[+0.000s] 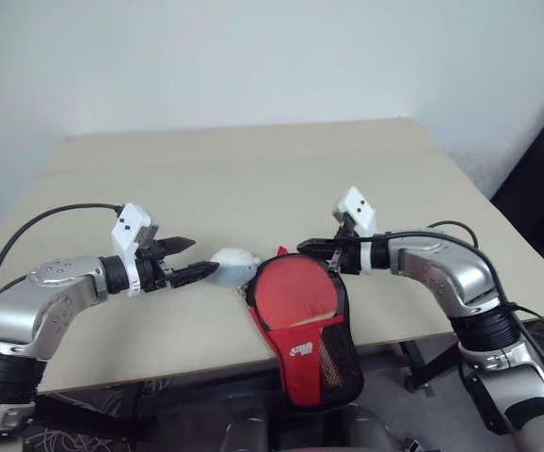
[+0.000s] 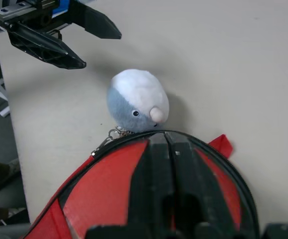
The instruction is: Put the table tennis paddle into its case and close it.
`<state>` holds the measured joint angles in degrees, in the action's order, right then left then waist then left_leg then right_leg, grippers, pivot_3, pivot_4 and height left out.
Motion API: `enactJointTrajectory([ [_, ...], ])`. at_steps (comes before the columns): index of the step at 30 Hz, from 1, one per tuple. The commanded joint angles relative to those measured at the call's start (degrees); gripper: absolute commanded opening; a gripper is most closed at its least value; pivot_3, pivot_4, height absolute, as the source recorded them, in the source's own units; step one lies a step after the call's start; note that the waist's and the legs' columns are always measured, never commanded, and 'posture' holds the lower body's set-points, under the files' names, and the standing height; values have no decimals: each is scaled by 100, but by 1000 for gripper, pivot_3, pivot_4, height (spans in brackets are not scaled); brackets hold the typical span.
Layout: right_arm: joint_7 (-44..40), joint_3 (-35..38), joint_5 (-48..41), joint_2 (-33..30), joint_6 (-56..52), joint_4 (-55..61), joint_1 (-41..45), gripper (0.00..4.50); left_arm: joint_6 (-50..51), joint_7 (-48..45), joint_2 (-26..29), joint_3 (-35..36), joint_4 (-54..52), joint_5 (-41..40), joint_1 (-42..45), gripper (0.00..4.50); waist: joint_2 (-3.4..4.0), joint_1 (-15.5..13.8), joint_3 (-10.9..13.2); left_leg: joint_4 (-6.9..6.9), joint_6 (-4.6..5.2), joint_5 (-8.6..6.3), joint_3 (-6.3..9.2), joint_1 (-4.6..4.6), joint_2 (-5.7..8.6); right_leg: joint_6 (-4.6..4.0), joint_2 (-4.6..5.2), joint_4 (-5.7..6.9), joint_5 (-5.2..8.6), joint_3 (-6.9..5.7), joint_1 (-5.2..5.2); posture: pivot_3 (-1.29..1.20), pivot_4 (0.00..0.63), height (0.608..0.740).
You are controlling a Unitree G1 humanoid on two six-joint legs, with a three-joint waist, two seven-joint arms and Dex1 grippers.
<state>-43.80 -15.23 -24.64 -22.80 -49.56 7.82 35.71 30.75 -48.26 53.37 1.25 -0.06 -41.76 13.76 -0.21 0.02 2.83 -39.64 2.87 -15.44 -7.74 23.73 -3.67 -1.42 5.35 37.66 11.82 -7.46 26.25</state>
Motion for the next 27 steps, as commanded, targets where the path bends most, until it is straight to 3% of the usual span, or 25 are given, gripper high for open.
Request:
enactJointTrajectory([
  [1,297,-232,331,257,242,-192,-81,23,-312,-222,-359,9,356,410,196,4495,-1,-1,0,-2,-2,1,0,-1,-2,-4,-3,1,-2,0,0,0,0,706],
  [12,668,-553,1015,944,1017,-1162,-490,23,-870,-735,-1208,-299,1997,1601,934,4495,-7,2,-5,-21,-1,3,-3,1,-6,-11,-33,5,-8,9,0,0,0,706],
  [27,790,-639,1421,1388,1238,-1526,-715,23,-905,-1172,-1858,-314,2522,2132,1144,4495,-14,5,-9,-32,12,10,-2,-2,-11,-15,-39,11,-11,12,-4,0,0,706],
])
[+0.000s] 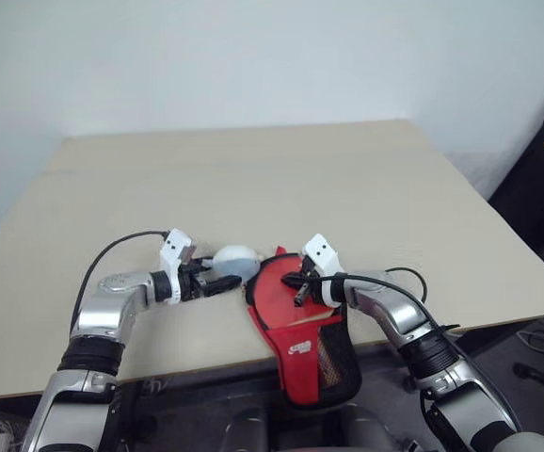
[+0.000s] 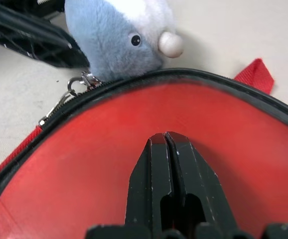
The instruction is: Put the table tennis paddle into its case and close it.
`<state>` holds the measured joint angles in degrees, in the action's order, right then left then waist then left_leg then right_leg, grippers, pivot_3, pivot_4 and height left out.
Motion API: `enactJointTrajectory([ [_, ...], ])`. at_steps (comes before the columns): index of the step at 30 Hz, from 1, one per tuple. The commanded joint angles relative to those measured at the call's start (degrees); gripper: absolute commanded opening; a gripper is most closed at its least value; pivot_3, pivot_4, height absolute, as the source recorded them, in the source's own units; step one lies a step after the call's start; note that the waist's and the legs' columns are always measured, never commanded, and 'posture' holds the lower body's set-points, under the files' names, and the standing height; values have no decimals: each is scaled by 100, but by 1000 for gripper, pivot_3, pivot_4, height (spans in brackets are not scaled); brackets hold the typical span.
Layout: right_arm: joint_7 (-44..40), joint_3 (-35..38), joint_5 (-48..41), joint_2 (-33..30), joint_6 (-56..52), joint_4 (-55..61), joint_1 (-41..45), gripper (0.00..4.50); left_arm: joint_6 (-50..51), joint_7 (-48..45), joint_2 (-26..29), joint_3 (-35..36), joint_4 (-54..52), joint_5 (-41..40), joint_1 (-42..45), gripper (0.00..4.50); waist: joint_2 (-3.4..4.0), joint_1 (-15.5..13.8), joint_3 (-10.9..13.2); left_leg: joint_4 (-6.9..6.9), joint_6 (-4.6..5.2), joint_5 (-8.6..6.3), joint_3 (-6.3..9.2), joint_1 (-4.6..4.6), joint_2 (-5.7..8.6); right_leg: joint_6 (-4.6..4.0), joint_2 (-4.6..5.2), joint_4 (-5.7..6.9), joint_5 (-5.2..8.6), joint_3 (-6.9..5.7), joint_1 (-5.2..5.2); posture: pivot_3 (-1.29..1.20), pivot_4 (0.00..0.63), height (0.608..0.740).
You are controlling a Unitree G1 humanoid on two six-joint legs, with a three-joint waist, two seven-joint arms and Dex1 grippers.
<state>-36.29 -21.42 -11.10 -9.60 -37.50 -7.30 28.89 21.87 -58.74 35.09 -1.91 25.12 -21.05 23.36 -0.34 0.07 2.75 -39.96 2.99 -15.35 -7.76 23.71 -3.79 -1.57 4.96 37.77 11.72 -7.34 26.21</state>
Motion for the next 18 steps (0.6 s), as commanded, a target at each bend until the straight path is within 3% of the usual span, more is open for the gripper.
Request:
enactJointTrajectory([
  [1,38,-23,87,84,36,-20,-43,23,4,-141,-57,24,32,60,196,4495,-4,-1,-3,0,0,0,0,0,0,0,0,0,0,0,0,0,0,706],
  [4,31,-24,133,123,34,-25,-67,23,51,-121,-157,103,138,42,259,4495,-8,-4,-6,-1,0,0,2,-1,-1,0,0,0,0,-2,-4,0,0,706],
  [6,21,-35,153,137,21,-17,-83,0,66,-71,-227,170,218,29,311,4130,-10,-3,-8,-3,1,0,4,-2,-3,0,1,0,0,-3,-6,0,0,706],
  [18,-42,-65,274,197,3,-100,-112,0,244,-116,-261,338,162,-27,300,502,-18,1,-16,-10,2,0,8,-8,-3,-3,-1,3,-2,-5,-13,0,0,706],
])
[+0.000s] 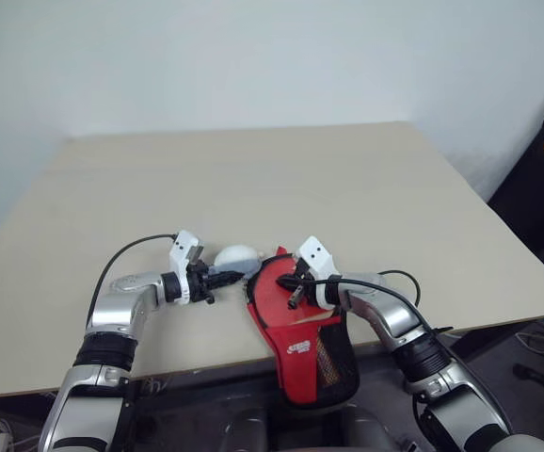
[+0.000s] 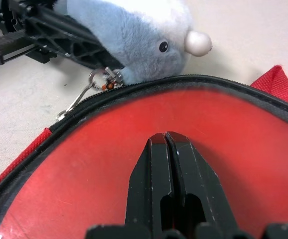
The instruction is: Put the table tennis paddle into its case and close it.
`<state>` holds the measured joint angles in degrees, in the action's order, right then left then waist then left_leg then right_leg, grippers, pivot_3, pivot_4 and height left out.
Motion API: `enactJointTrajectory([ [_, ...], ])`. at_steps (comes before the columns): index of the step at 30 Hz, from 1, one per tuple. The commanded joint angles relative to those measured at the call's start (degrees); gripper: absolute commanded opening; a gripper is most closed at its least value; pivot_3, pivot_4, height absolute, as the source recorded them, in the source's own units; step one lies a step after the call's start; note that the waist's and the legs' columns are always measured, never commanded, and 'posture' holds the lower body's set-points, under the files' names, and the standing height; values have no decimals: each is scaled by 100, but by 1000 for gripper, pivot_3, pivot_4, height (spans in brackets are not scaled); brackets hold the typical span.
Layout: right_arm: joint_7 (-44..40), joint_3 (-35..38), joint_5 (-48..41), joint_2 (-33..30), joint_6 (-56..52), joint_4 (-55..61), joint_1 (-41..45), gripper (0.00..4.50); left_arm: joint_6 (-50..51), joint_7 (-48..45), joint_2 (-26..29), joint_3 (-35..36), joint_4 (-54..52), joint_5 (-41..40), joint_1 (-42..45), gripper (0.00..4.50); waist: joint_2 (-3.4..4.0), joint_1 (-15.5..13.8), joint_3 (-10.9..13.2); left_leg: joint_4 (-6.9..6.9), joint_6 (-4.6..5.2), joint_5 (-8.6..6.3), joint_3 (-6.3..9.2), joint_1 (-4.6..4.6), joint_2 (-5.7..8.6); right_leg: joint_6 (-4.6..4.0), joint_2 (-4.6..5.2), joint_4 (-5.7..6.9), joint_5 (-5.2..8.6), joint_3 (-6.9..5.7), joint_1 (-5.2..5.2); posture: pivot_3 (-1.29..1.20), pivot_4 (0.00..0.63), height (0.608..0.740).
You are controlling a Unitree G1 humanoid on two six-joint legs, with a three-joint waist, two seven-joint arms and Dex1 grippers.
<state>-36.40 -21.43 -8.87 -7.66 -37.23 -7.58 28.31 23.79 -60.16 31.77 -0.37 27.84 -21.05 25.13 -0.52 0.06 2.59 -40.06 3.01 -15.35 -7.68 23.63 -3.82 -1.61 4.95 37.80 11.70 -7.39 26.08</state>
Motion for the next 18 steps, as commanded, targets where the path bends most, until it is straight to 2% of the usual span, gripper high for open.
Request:
enactJointTrajectory([
  [1,-40,-78,61,3,-32,-79,-58,0,69,7,82,194,-157,-41,108,302,0,4,-1,0,0,0,0,0,0,0,0,0,0,0,0,0,0,706],
  [3,-56,-105,76,-2,-59,-97,-63,0,96,-4,98,205,-255,-51,88,145,0,7,-1,0,0,0,0,0,-1,0,-1,0,0,0,0,0,0,706],
  [11,-123,-198,94,-29,-75,-122,-95,0,109,114,140,212,-402,57,215,142,-2,24,-3,0,0,0,0,0,-1,0,-1,1,0,0,0,0,0,706],
  [18,-196,-229,102,-37,-67,-96,-101,0,-251,294,143,171,352,431,759,142,-9,79,-7,0,0,1,5,0,0,0,-2,0,0,-6,-3,0,0,706],
])
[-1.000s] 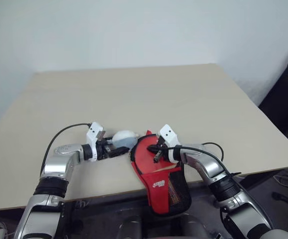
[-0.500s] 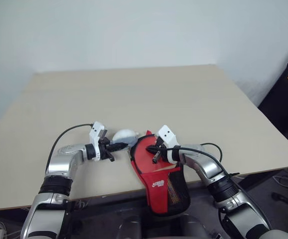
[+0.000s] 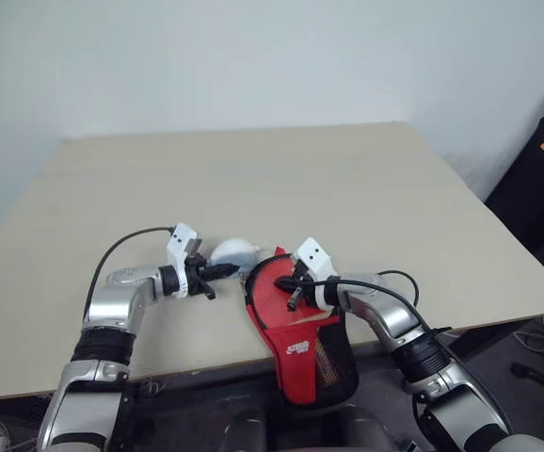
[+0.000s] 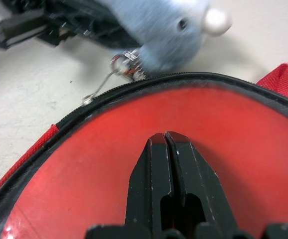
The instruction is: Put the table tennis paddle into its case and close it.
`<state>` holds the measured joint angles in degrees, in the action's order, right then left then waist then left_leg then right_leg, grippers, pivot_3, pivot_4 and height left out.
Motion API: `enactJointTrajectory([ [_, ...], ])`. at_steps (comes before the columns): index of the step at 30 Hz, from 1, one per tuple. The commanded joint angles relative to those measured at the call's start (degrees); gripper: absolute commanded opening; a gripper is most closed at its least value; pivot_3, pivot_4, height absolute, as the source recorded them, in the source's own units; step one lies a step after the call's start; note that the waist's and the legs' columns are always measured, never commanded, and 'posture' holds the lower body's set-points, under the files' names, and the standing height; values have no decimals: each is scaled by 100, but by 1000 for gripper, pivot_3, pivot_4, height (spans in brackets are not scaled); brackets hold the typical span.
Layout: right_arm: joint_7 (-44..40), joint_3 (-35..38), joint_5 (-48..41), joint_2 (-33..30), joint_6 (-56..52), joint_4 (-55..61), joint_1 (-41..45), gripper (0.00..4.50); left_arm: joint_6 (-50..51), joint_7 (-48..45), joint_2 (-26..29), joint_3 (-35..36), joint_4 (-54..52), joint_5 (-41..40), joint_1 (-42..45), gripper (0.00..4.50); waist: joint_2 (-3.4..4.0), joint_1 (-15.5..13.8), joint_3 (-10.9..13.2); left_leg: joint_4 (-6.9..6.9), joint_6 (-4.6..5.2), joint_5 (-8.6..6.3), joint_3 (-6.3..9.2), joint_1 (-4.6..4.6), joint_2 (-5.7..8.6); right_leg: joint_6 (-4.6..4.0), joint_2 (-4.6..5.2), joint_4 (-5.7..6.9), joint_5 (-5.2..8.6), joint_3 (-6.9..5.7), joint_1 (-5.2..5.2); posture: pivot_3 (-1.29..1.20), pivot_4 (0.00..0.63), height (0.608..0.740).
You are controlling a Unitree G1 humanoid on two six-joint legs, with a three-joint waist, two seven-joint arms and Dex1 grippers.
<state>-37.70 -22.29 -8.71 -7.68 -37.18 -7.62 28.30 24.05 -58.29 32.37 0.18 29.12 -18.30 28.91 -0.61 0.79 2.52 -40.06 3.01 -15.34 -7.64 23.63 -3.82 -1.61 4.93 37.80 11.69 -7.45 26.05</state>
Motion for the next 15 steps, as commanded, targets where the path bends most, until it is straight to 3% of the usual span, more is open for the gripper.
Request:
enactJointTrajectory([
  [1,-69,-148,89,-34,-69,-96,-101,0,-347,135,73,110,411,218,507,142,-1,12,-1,0,0,0,0,0,0,0,0,0,0,0,0,0,0,706],
  [15,-46,-205,126,-7,12,-147,-107,0,-1292,902,-751,27,2387,935,1932,142,-19,70,-13,-6,1,1,2,1,1,0,-2,4,0,-4,-3,0,0,706],
])
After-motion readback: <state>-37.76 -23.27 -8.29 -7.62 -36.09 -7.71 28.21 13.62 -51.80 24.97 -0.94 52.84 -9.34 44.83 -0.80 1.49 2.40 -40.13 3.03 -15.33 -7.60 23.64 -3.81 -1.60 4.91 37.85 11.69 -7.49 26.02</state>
